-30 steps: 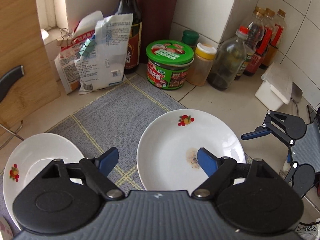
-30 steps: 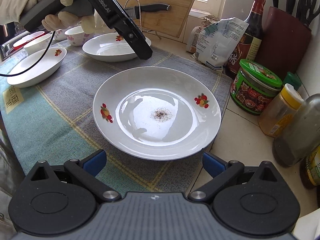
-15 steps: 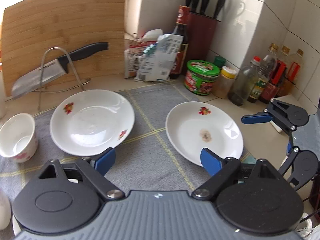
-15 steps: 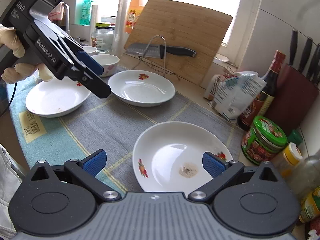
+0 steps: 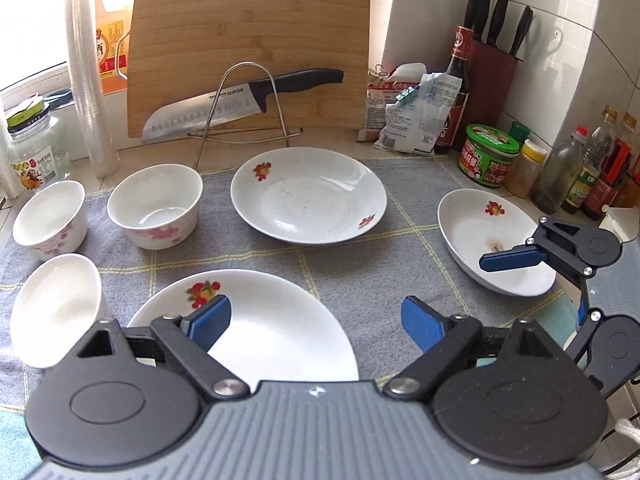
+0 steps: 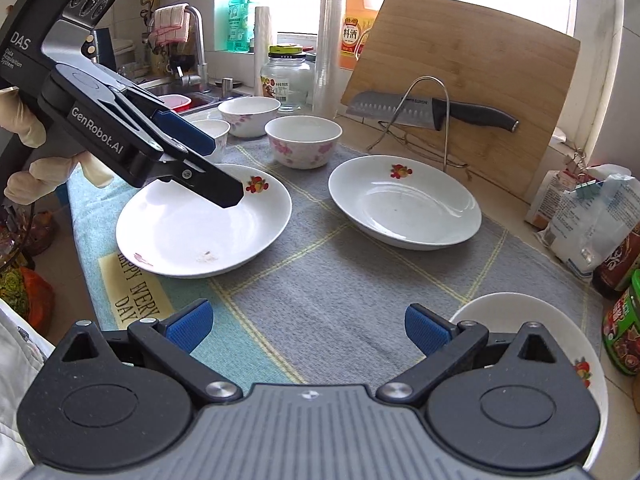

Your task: Organize plates and bowls

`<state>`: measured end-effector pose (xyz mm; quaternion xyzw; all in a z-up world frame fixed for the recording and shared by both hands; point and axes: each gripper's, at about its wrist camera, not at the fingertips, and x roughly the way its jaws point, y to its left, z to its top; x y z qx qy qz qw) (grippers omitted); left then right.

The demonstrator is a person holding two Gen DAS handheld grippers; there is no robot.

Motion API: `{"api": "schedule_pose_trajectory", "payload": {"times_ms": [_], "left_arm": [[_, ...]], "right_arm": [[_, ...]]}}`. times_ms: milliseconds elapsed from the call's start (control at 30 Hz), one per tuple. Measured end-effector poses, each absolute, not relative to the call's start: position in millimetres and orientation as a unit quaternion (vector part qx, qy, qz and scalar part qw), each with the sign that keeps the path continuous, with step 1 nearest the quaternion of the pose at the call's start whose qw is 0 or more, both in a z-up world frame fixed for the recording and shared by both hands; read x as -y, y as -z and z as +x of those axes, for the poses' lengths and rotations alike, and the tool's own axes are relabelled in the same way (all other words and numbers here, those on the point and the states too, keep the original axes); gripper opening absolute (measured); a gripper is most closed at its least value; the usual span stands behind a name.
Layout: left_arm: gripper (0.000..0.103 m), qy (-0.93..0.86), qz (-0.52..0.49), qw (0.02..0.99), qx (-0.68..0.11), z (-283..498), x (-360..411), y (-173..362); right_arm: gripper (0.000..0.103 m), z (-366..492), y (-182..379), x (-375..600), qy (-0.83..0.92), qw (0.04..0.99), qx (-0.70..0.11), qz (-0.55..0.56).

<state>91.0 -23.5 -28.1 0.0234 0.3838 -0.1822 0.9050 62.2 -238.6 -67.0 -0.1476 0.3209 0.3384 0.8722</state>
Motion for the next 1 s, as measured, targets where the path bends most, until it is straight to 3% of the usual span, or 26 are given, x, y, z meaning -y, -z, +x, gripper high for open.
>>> {"api": "schedule_pose_trajectory", "payload": {"times_ms": [233,1000], "left_arm": [[0.092,0.213,0.033,0.892,-0.396,84.0,-14.9,36.0],[0.092,0.282,0.092,0.863,-0.41,96.6,-70.2,43.2]], "right_arm": [[0.103,52.8,84.9,194.6,-0.314,0.879,-0.344,-0.098],[0.103,22.6,128.4,103.7,-0.276,0.89,-0.344,-0.116]]}}
